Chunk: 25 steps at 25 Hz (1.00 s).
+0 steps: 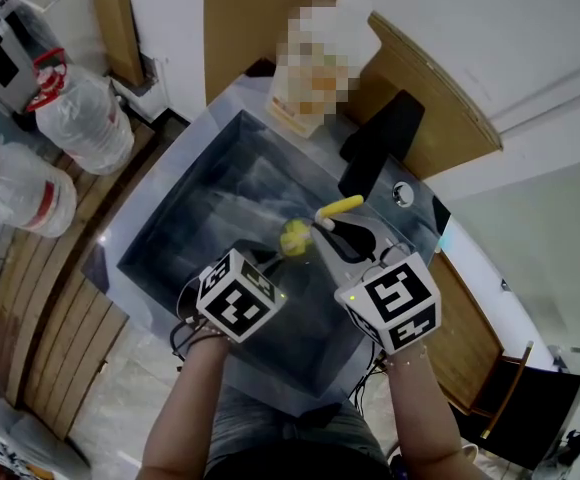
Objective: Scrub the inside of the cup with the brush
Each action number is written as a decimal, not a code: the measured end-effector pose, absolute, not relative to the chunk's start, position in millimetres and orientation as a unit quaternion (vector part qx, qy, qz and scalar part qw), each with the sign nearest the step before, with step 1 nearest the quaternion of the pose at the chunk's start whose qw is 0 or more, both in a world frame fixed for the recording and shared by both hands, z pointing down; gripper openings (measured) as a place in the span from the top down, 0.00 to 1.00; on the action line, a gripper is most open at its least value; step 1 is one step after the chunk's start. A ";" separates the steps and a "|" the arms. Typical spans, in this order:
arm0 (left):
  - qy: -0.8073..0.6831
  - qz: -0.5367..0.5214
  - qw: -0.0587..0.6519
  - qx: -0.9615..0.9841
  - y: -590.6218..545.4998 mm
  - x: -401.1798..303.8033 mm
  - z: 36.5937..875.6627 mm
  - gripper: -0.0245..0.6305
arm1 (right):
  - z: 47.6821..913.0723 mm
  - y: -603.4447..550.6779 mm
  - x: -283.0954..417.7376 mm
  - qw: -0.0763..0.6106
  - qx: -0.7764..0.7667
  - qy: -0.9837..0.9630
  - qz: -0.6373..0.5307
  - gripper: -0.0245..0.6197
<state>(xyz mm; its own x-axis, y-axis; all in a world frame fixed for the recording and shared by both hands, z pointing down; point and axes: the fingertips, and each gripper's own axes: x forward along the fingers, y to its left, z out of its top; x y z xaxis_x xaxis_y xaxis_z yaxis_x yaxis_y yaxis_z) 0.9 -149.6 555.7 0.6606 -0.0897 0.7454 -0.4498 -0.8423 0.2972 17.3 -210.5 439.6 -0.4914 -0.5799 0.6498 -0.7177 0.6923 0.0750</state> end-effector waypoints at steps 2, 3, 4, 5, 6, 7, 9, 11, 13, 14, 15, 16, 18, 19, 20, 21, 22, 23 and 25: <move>-0.156 0.381 0.240 0.879 -149.5 1.3 555.9 0.88 | 439.3 -209.5 23.2 0.331 0.381 -0.857 0.106 0.90; -0.157 0.380 0.245 0.878 -149.4 1.5 556.0 0.87 | 439.0 -208.4 25.9 0.329 0.382 -0.857 0.109 0.90; -0.159 0.379 0.250 0.877 -149.2 1.7 556.1 0.88 | 438.4 -206.9 28.6 0.327 0.383 -0.857 0.112 0.90; -0.160 0.378 0.252 0.876 -149.1 1.9 556.1 0.87 | 437.7 -205.2 31.2 0.324 0.384 -0.857 0.115 0.90; -0.162 0.377 0.254 0.876 -149.1 2.1 556.1 0.87 | 437.3 -203.0 33.9 0.321 0.385 -0.857 0.118 0.90; -0.164 0.376 0.254 0.876 -149.3 2.2 556.0 0.87 | 437.2 -200.6 36.6 0.319 0.387 -0.857 0.121 0.90; -0.167 0.375 0.256 0.875 -149.9 2.2 555.8 0.87 | 437.9 -194.8 41.3 0.317 0.389 -0.856 0.126 0.90; -0.169 0.374 0.258 0.875 -150.4 2.7 555.7 0.87 | 438.2 -188.3 44.1 0.316 0.389 -0.856 0.128 0.90; -0.167 0.373 0.264 0.874 -150.0 3.9 555.7 0.87 | 437.6 -181.6 44.3 0.317 0.384 -0.858 0.128 0.90; -0.166 0.373 0.268 0.873 -149.6 4.4 555.5 0.87 | 437.1 -178.4 43.9 0.318 0.381 -0.859 0.126 0.90; -0.165 0.372 0.272 0.872 -149.4 4.7 555.3 0.87 | 436.7 -175.6 43.5 0.319 0.378 -0.860 0.124 0.90; -0.165 0.371 0.275 0.872 -149.2 4.9 555.0 0.87 | 436.2 -173.3 43.3 0.321 0.376 -0.861 0.123 0.91; -0.165 0.371 0.276 0.871 -149.4 5.5 554.7 0.87 | 435.0 -170.1 42.4 0.324 0.373 -0.861 0.121 0.91; -0.166 0.371 0.275 0.871 -149.6 5.7 554.7 0.87 | 434.0 -168.8 41.2 0.325 0.372 -0.861 0.119 0.91; -0.165 0.373 0.273 0.871 -149.8 5.9 554.8 0.87 | 432.6 -167.4 39.3 0.327 0.370 -0.862 0.118 0.91; -0.164 0.375 0.270 0.872 -149.9 6.1 554.9 0.87 | 430.8 -165.9 36.6 0.328 0.366 -0.863 0.117 0.91; -0.161 0.377 0.267 0.872 -150.0 6.4 555.1 0.87 | 428.7 -164.2 33.2 0.331 0.362 -0.864 0.114 0.91; -0.158 0.379 0.264 0.872 -150.1 6.5 555.2 0.87 | 427.0 -162.8 29.5 0.335 0.358 -0.865 0.110 0.91; -0.152 0.383 0.259 0.874 -150.3 6.6 555.2 0.87 | 425.3 -161.6 23.3 0.345 0.352 -0.865 0.098 0.91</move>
